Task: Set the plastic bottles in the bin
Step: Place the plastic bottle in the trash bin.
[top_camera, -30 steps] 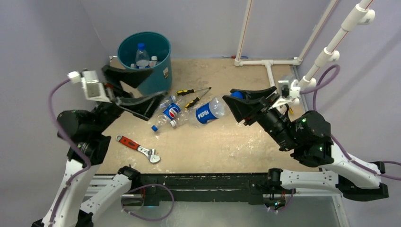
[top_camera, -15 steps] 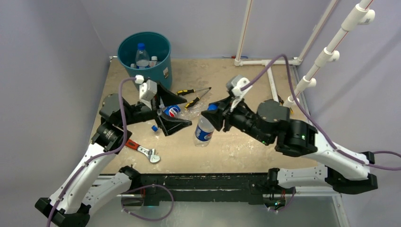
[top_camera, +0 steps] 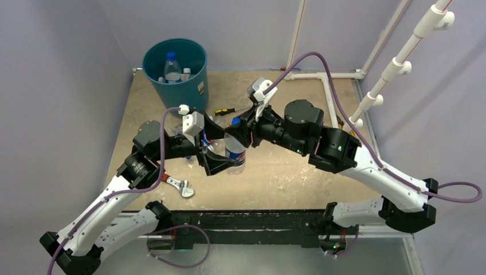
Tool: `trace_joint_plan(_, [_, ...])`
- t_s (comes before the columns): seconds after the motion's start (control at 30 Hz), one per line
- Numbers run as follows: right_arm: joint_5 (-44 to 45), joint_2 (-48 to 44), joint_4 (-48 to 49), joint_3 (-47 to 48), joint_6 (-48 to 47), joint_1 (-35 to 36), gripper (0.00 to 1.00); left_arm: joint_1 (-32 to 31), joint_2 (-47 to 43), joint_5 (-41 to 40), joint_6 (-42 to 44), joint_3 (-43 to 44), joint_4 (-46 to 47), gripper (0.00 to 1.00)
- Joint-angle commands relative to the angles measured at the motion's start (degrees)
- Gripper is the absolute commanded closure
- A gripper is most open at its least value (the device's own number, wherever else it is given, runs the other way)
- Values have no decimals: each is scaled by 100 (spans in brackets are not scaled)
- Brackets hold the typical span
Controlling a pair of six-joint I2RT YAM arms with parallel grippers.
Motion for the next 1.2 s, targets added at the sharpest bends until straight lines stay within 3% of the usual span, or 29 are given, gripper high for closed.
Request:
trace_joint_plan(0.0, [-720,-54,365,269,31,-156,100,-44,-18,-200,143,-69,118,7])
trace_joint_plan(0.23, [-1254,-262,257,204,151,-188,100,-50,-277,-780,175,-123,424,1])
trace_joint_plan(0.43, [-1531,-348,282,200,259,-197,100,-46,-25,-449,74,-74,508,1])
trace_joint_plan(0.83, [-1807,-178,804,182,388,-206,100,-65,134,-4,-223,-142,896,23])
trace_joint_plan(1.03, [-2014,-56,998,231,495,-215,100,-86,178,51,-324,-236,1076,39])
trace_joint_plan(1.1, [-2051,-15,1054,225,532,-221,100,-96,178,76,-368,-260,1140,38])
trace_joint_plan(1.17, [-2080,-3,1157,146,583,-231,100,-104,162,81,-422,-276,1184,26])
